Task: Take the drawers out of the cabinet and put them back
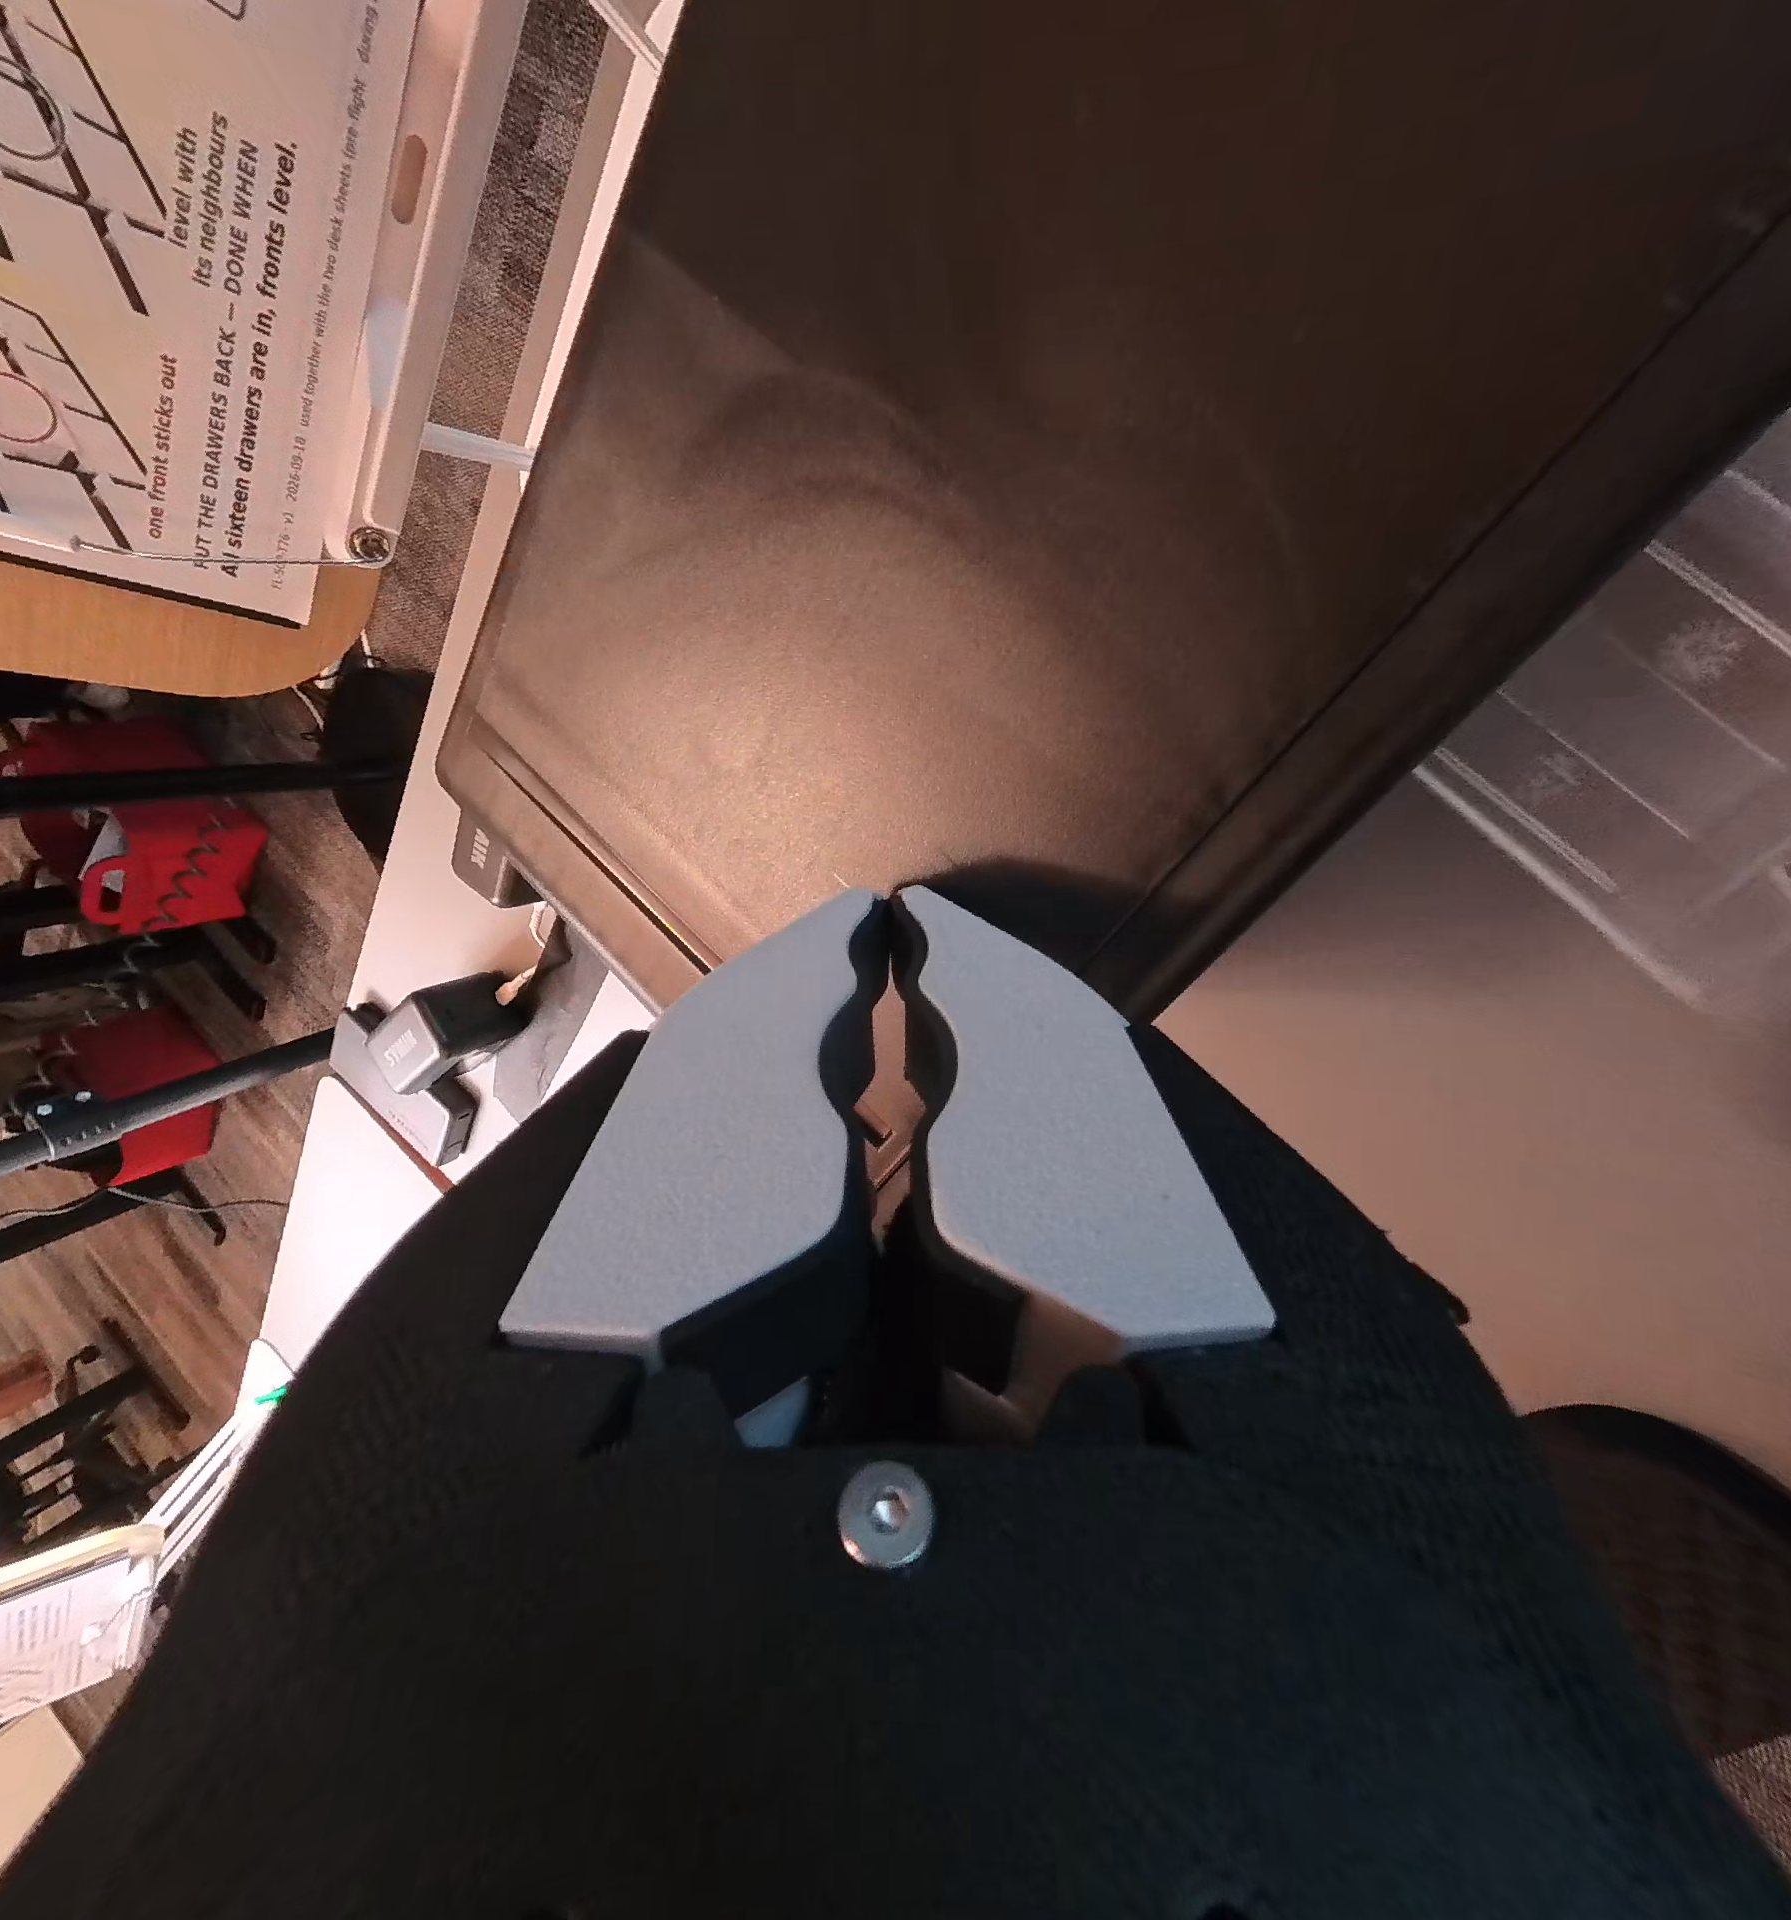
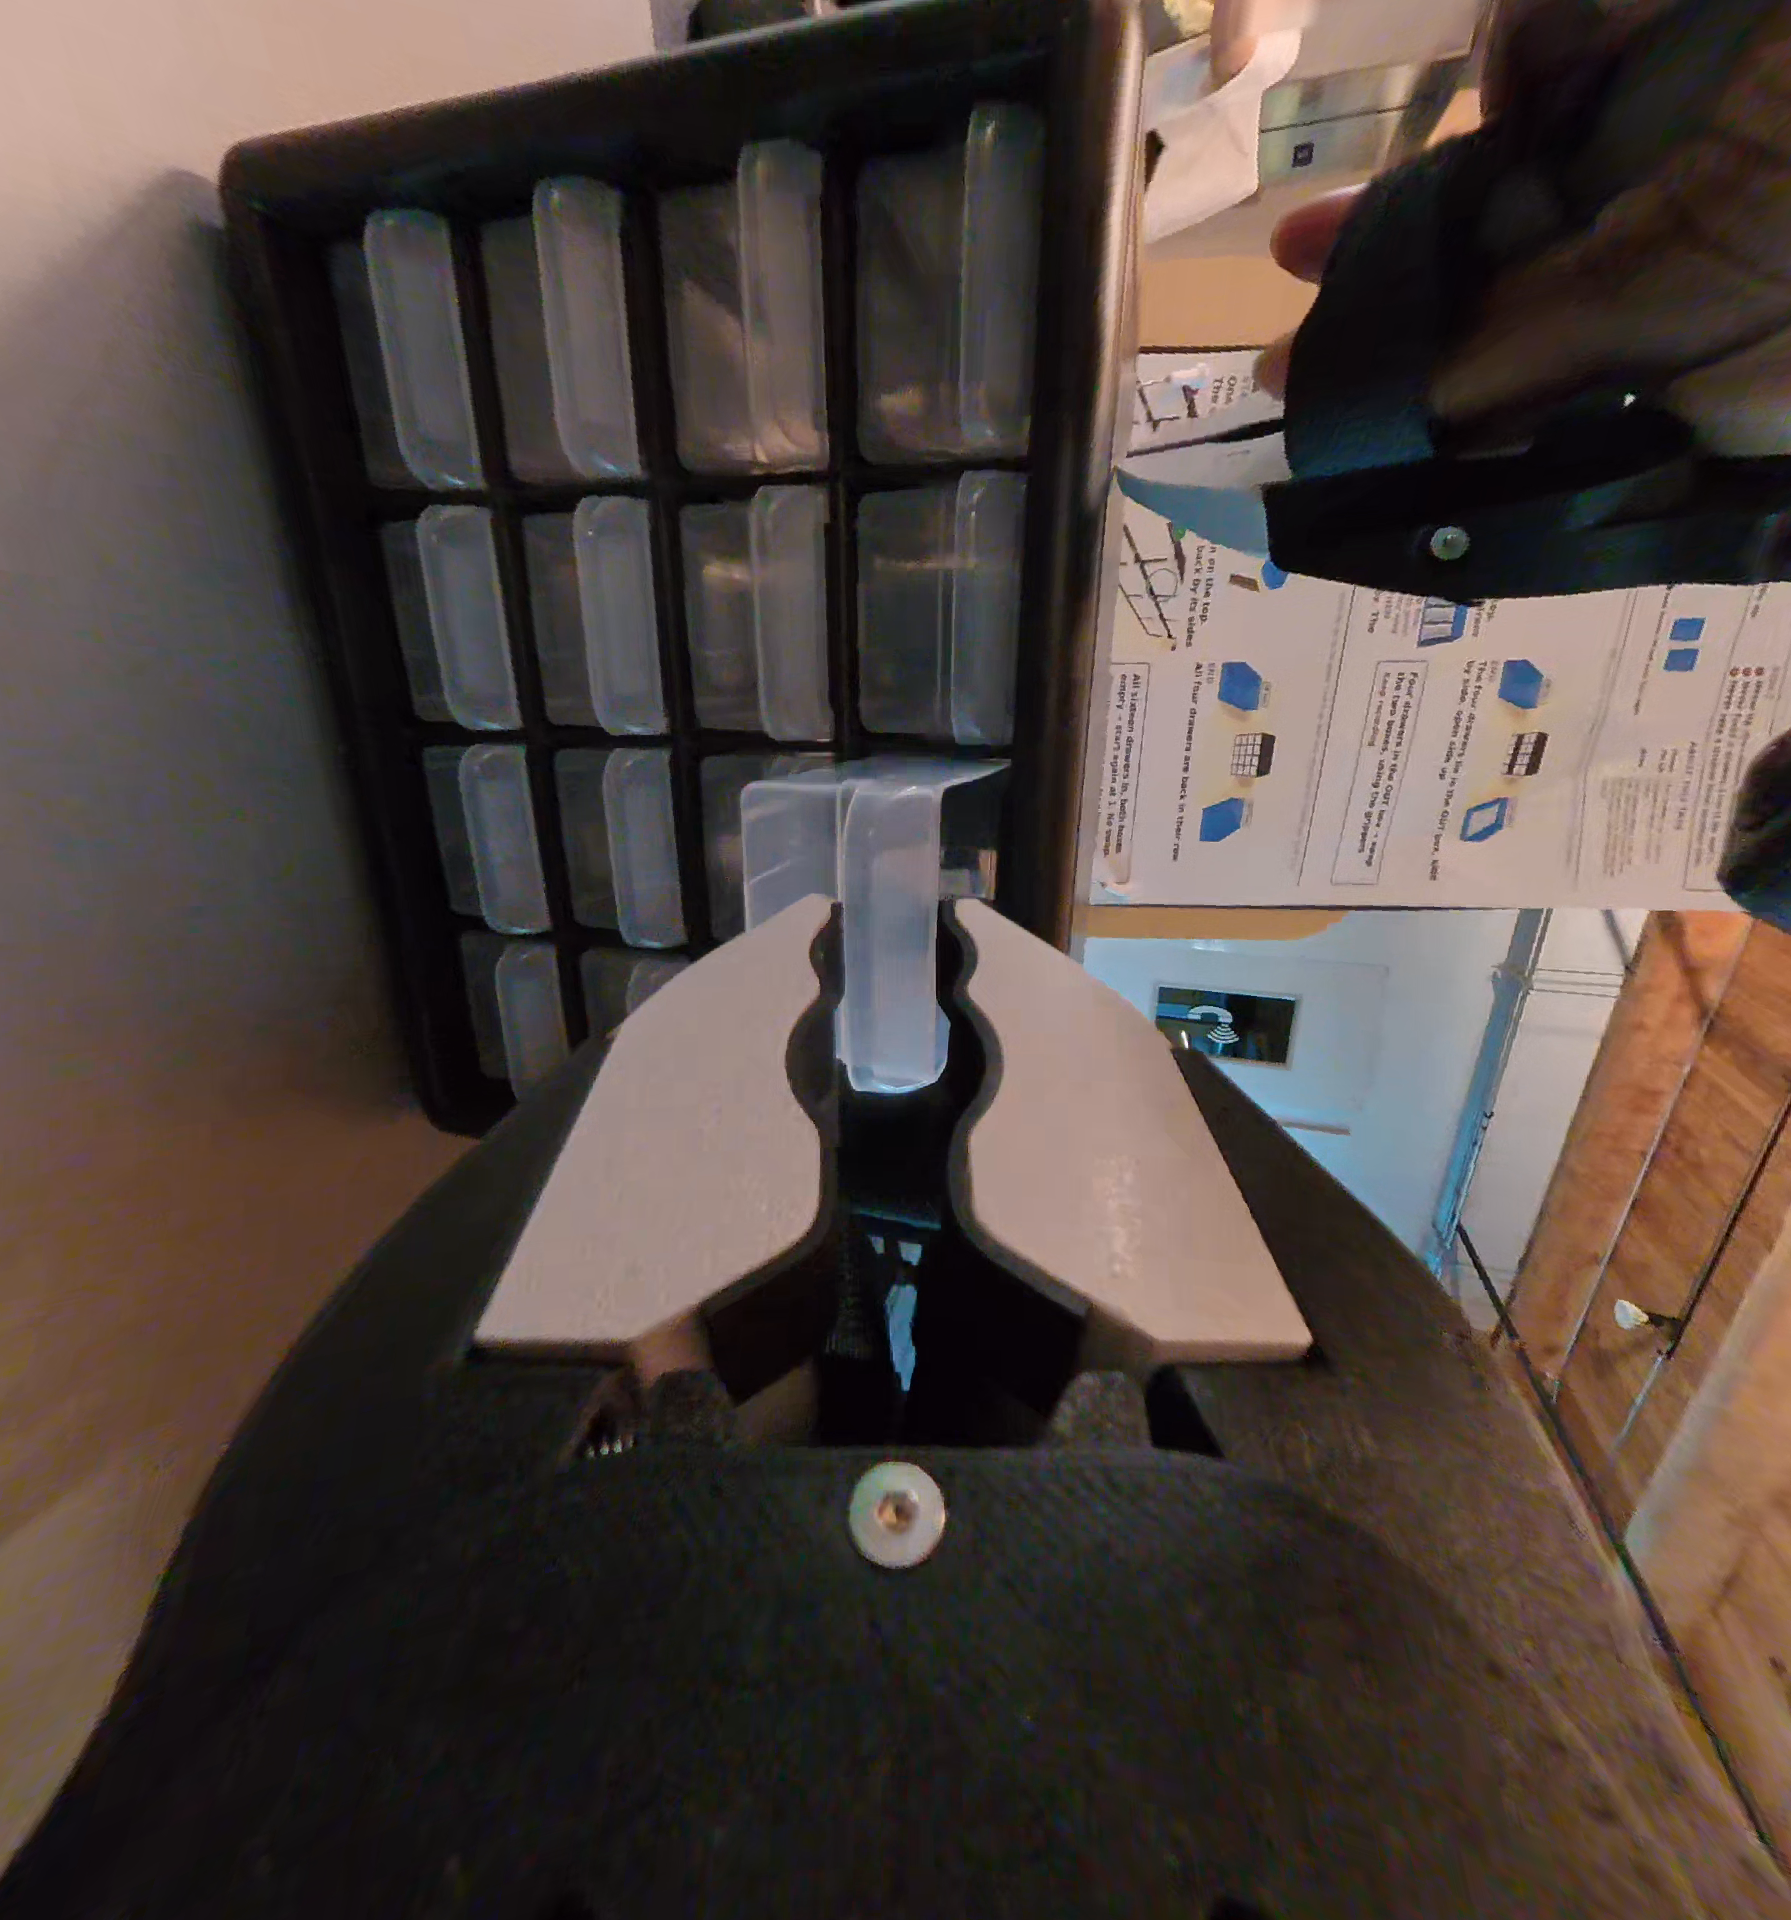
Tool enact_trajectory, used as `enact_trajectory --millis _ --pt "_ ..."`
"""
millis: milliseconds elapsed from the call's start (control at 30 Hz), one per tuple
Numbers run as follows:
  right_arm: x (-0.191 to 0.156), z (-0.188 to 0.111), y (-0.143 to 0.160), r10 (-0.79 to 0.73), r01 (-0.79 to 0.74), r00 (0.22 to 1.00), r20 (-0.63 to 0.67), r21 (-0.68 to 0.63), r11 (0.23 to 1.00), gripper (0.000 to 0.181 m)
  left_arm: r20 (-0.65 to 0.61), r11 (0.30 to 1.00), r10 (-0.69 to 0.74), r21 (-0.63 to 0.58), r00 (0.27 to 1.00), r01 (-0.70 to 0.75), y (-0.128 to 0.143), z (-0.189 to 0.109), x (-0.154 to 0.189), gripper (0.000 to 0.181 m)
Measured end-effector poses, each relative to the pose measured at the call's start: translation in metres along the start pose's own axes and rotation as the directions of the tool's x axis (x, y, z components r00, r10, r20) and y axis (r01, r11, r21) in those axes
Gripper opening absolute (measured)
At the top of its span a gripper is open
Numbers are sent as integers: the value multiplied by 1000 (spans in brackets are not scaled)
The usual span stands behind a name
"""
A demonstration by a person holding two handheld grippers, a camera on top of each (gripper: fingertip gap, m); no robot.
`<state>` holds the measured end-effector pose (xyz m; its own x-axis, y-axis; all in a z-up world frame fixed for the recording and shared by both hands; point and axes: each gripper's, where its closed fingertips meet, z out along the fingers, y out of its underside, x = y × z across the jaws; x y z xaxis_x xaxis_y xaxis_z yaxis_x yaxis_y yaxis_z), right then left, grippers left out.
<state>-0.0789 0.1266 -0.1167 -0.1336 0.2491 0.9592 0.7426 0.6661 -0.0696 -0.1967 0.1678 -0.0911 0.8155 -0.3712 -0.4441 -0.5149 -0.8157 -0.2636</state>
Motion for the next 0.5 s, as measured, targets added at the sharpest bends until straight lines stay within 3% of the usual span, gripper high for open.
enact_trajectory --millis 100,233,467,500 --pt "5 15 4 -17 17 1000 -18 -11 1000 17 7 1000 3 2 1000 -3 0 0 0 0" --pt "11 36 10 -98 97 985 -139 -20 995 16 9 1000 5 7 1000 -5 0 0 0 0" --pt "16 44 12 -99 112 958 -270 33 993 18 15 1000 15 5 1000 -15 0 0 0 0" --pt "16 43 12 -94 111 953 -288 42 993 25 15 1000 15 5 1000 -15 0 0 0 0"
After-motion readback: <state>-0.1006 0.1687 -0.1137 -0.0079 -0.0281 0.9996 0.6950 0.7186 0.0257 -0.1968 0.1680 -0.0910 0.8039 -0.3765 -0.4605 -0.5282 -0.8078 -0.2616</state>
